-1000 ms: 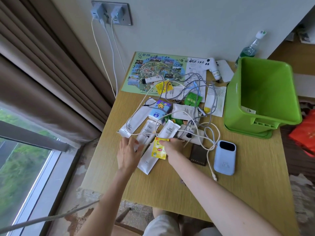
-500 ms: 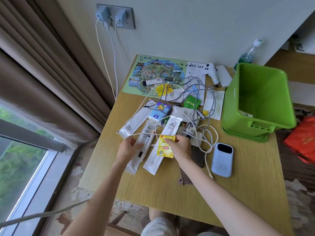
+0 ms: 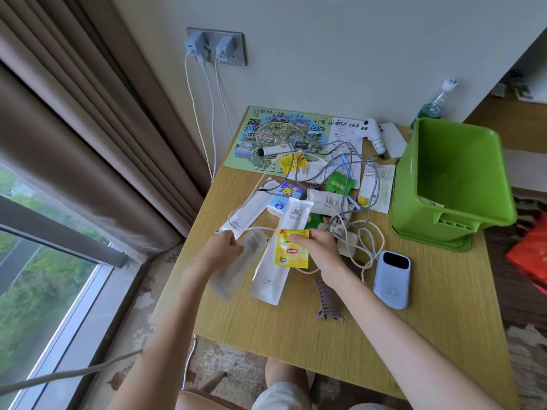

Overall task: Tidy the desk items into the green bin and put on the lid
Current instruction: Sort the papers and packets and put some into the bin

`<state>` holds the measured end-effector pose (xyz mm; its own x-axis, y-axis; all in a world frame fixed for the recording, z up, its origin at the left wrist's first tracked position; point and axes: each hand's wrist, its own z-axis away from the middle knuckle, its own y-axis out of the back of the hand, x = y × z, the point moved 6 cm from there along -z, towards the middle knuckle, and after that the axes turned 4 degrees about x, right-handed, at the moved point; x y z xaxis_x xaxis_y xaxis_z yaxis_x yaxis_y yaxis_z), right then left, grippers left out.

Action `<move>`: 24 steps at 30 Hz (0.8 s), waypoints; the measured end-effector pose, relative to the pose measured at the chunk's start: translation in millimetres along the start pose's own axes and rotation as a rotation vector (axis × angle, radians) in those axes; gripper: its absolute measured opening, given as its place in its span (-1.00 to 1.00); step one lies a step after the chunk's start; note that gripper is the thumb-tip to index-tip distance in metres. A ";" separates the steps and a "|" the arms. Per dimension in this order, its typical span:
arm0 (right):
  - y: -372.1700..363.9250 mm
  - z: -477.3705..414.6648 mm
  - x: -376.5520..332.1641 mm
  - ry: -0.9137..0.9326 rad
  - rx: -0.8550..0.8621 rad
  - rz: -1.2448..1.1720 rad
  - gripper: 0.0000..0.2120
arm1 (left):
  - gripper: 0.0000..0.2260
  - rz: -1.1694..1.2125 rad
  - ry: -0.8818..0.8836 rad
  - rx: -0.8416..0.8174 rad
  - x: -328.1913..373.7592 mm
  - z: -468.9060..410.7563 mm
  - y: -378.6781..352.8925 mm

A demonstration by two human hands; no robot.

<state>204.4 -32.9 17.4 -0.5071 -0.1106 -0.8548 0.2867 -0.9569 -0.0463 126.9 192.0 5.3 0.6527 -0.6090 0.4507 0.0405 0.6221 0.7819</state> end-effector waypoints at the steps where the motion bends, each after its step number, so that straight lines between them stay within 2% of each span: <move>1: -4.0 1.5 -1.2 -0.010 -0.039 -0.013 -0.94 | -0.83 -0.026 -0.008 -0.025 1.7 3.5 5.7; 5: -23.2 6.3 -6.4 -0.055 -0.163 -0.101 -0.91 | -0.78 0.068 -0.036 -0.060 11.6 19.9 28.7; 9: -38.5 11.1 -17.5 -0.057 -0.186 -0.237 -0.95 | -0.80 0.392 -0.131 0.078 32.8 39.6 47.6; 11: -41.9 12.5 -25.1 -0.028 -0.148 -0.267 -0.93 | -0.83 0.594 -0.137 0.107 42.4 46.9 47.3; 14: -42.7 12.7 -38.2 0.060 -0.077 -0.208 -0.79 | -0.83 0.665 -0.140 0.140 54.2 52.7 41.6; 18: -36.9 12.0 -51.1 0.174 -0.020 -0.131 -0.75 | -0.77 0.813 -0.135 0.045 66.4 53.6 30.1; 21: -31.7 12.6 -57.1 0.238 0.063 -0.105 -0.73 | -0.70 0.803 -0.181 0.023 77.6 50.9 25.0; 24: -28.0 9.7 -52.9 0.156 0.142 -0.209 -0.56 | -0.71 0.778 -0.231 0.054 89.8 47.0 22.0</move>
<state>215.3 -2.9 68.9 -0.4092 0.1252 -0.9038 0.0671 -0.9837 -0.1666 150.8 127.9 83.2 0.3059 -0.1018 0.9466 -0.4007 0.8882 0.2249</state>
